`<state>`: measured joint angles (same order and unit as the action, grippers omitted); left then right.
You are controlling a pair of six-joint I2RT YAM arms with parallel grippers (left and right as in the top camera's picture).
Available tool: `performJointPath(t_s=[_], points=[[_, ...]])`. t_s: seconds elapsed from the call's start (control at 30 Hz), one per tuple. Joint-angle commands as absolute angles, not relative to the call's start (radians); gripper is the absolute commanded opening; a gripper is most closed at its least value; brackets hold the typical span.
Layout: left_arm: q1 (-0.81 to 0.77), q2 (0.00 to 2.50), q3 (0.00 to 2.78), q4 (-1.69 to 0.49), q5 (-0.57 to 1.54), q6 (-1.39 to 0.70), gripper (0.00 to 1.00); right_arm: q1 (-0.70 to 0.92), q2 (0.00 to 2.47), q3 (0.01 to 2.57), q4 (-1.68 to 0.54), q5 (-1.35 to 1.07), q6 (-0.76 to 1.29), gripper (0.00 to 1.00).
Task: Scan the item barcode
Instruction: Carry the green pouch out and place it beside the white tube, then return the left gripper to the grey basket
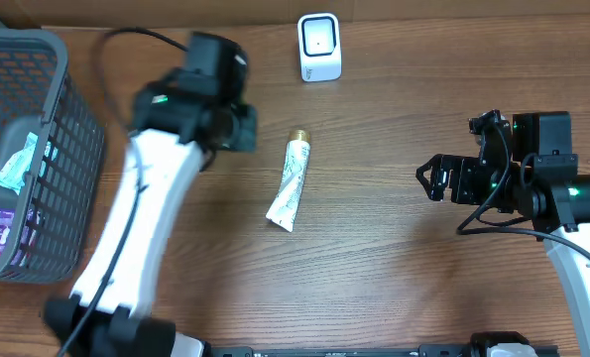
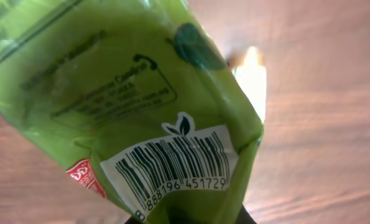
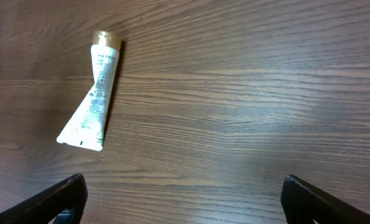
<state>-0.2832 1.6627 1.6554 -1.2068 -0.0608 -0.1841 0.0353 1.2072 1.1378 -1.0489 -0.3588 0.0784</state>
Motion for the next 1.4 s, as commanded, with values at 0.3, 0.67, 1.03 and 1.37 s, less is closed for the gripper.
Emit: performJointPath(t_s=[0.3, 0.67, 1.03, 1.37], points=[[-0.318, 1.976, 1.516, -1.174, 0.043, 0.09, 0.05, 0.039, 1.207, 1.158, -1.046, -0.353, 0.077, 1.0], [-0.321, 1.994, 1.723, -1.316, 0.112, 0.064, 0.81, 0.039, 1.207, 1.158, -1.036, -0.353, 0.077, 1.0], [-0.141, 1.987, 2.617, -1.659, 0.018, -0.078, 1.0, 0.039, 1.207, 1.158, -1.035, -0.353, 0.078, 1.0], [0.426, 1.964, 2.808, -1.687, -0.022, -0.278, 1.0, 0.039, 1.207, 1.158, -1.027, -0.353, 0.077, 1.0]])
